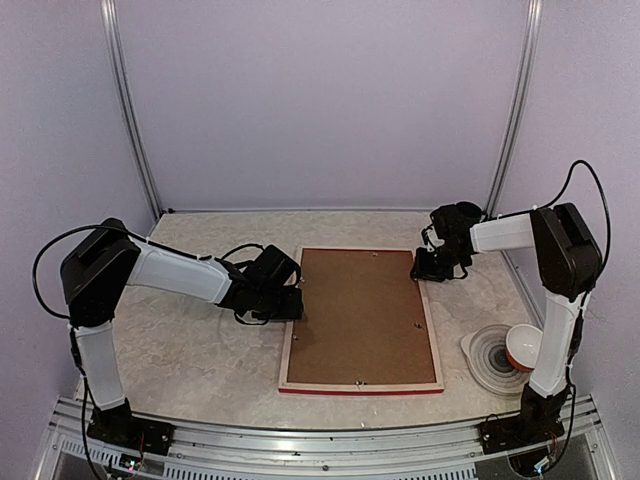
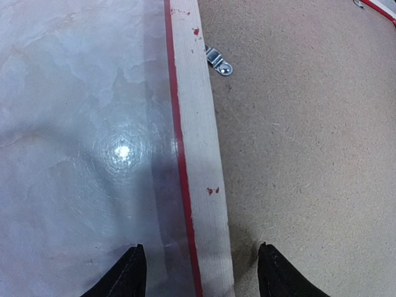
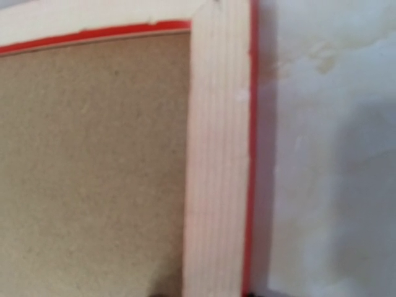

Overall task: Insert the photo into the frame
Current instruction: Press the fastener onto the backboard.

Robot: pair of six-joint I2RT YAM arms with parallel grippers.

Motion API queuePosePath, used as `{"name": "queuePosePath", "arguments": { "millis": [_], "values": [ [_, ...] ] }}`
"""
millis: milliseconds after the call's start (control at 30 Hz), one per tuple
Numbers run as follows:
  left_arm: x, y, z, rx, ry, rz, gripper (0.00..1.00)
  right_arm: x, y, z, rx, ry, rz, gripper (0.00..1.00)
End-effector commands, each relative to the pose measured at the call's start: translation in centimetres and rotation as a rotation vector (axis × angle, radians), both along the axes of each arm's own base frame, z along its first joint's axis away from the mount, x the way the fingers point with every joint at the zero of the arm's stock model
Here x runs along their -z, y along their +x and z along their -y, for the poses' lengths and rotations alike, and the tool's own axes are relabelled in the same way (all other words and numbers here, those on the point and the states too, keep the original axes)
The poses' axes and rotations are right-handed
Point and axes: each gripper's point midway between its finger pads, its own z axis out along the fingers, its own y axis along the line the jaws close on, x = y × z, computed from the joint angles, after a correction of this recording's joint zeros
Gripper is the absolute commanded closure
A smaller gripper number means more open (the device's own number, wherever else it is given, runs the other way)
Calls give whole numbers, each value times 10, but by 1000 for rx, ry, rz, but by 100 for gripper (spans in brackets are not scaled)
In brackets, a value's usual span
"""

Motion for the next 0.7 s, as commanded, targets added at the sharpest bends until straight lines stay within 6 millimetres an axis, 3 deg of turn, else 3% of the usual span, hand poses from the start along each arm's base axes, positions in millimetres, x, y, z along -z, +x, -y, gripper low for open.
{"name": "queuePosePath", "arguments": {
  "millis": [0, 67, 267, 400, 667],
  "values": [
    [-5, 0, -7, -9, 2, 4, 39, 14, -15, 3, -11, -29, -46, 76],
    [-5, -1, -8, -10, 3, 4, 39, 14, -16, 3, -12, -26, -47, 76],
    [-10, -1, -9, -11, -5, 11, 39, 0, -16, 2, -18, -15, -31, 54],
    [-12, -1, -8, -10, -11, 14, 39, -16, -15, 7, 3, -9, -4, 54],
    [-11, -2, -7, -7, -21, 13, 39, -16, -20, 12, 9, -14, -6, 62]
  ]
}}
